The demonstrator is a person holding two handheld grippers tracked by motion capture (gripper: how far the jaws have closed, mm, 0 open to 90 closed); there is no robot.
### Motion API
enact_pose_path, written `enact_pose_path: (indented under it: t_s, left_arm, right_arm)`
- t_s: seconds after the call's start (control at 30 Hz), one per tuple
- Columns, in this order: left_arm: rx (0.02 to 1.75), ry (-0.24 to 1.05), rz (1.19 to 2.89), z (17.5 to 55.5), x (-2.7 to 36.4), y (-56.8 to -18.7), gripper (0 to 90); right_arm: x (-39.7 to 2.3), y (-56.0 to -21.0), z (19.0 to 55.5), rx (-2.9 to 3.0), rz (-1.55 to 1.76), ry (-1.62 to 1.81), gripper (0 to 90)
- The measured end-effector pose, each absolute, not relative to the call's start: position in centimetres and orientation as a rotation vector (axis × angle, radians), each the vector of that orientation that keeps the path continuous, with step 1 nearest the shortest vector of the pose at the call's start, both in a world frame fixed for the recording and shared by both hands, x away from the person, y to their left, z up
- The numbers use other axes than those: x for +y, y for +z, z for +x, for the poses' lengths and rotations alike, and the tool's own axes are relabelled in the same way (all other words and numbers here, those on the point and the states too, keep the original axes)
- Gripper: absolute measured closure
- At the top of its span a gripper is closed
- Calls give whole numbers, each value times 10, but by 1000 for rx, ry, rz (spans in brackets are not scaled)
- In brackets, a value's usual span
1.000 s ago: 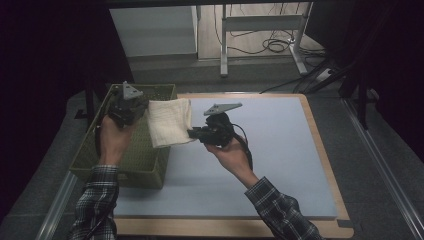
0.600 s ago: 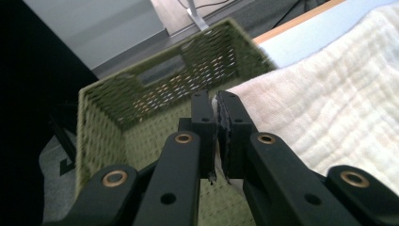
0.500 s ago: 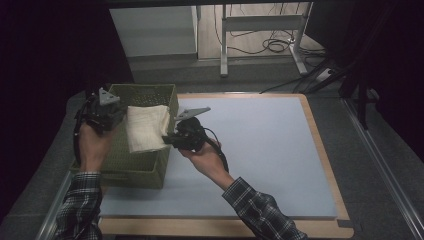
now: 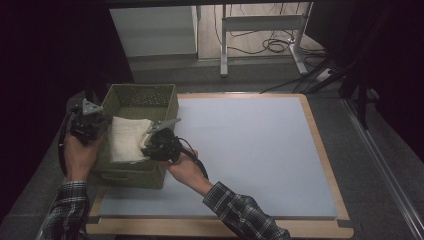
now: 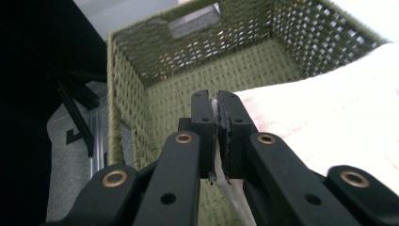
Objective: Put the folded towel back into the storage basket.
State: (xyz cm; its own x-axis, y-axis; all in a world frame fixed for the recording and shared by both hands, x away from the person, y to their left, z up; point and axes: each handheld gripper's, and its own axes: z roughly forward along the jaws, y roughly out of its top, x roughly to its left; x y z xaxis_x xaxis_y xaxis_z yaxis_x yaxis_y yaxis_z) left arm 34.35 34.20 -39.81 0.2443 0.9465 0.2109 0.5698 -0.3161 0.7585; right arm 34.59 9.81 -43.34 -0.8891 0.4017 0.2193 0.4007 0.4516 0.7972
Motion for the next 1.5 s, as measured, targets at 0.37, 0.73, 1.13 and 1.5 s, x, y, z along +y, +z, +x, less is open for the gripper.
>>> enact_pose_path:
  t_s: [0.37, 0.73, 1.13, 1.5]
  left_arm:
    - [1418, 871, 1987, 340, 357, -416, 861]
    - [1392, 813, 2046, 347, 343, -435, 860]
    - [1360, 792, 2168, 351, 322, -444, 856]
    - [1367, 773, 2164, 352, 322, -442, 631]
  right_arm:
    - [128, -448, 338, 2730, 731, 1392, 817]
    - [118, -455, 335, 2736, 787, 1324, 808]
    - [117, -455, 327, 2726, 801, 1298, 794]
    - [111, -441, 333, 2697, 767, 1340, 602]
